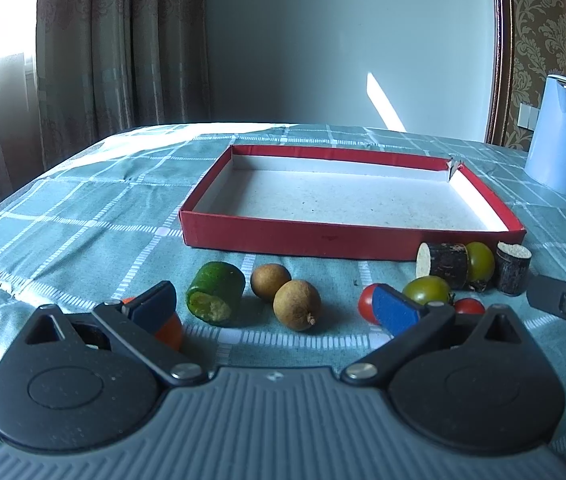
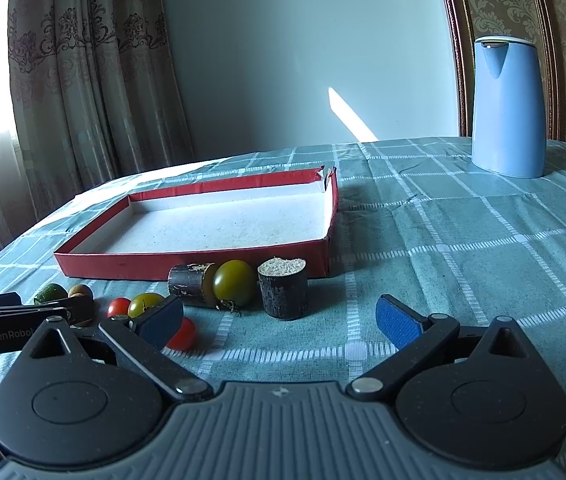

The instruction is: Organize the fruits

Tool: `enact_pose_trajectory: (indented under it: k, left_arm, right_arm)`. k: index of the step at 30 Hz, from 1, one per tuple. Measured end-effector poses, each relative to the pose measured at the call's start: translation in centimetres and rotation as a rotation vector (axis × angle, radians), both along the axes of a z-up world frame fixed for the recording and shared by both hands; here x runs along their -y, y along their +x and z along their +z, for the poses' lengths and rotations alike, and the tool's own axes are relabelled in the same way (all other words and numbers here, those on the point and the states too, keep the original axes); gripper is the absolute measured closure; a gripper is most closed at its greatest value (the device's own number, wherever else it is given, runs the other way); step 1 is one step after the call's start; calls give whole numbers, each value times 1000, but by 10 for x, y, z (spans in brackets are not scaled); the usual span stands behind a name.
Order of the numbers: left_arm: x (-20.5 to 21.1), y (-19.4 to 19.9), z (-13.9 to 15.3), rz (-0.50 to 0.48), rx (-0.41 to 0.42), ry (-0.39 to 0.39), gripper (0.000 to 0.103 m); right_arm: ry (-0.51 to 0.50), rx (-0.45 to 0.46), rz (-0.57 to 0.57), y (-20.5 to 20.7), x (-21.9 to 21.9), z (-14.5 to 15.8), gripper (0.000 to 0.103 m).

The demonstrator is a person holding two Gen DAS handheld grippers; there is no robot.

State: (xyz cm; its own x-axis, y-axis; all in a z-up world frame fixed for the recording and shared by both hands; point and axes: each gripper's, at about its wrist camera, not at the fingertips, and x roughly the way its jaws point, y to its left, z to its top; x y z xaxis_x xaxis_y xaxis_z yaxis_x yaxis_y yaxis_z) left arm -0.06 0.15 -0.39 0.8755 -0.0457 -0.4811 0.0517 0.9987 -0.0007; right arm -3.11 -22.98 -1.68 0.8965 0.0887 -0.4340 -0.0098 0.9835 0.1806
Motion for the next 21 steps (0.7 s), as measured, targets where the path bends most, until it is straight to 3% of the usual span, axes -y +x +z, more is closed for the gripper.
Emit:
enact_pose_trajectory:
  k: [21]
  left_arm:
    - [-2, -2, 0, 5, 10, -20, 0]
  right_arm:
    - [-7, -8, 0, 1, -1, -1, 0]
